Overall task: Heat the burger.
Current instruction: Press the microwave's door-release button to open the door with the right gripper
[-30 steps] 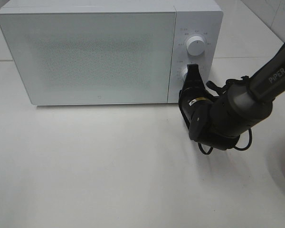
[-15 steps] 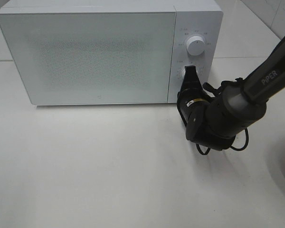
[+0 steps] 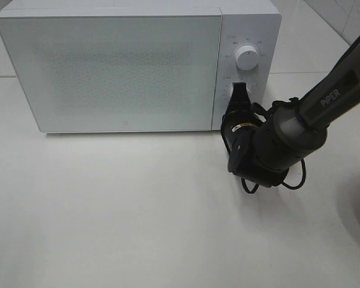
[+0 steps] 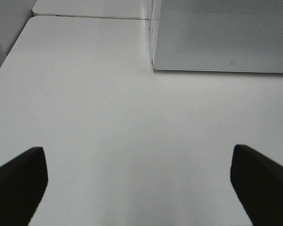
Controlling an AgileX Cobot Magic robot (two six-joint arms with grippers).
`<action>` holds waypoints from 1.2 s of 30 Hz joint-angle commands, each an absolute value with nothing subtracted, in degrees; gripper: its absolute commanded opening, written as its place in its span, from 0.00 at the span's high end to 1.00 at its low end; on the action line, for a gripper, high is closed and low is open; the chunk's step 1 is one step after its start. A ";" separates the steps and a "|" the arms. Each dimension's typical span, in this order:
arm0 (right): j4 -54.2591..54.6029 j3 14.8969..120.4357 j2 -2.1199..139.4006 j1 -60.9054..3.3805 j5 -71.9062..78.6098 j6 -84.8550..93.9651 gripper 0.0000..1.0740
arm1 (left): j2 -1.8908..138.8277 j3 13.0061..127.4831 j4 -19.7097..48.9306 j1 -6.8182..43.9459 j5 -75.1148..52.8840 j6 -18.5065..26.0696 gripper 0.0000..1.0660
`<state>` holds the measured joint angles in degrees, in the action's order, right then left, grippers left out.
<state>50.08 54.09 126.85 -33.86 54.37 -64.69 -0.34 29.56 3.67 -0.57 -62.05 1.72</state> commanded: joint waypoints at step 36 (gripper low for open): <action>47.04 53.46 121.07 -34.95 55.41 -59.47 1.00 | -1.32 29.62 3.90 -0.29 -61.31 1.60 0.08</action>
<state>52.31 53.34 123.42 -33.92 50.48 -60.22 -0.34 29.56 3.67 -0.57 -62.05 1.72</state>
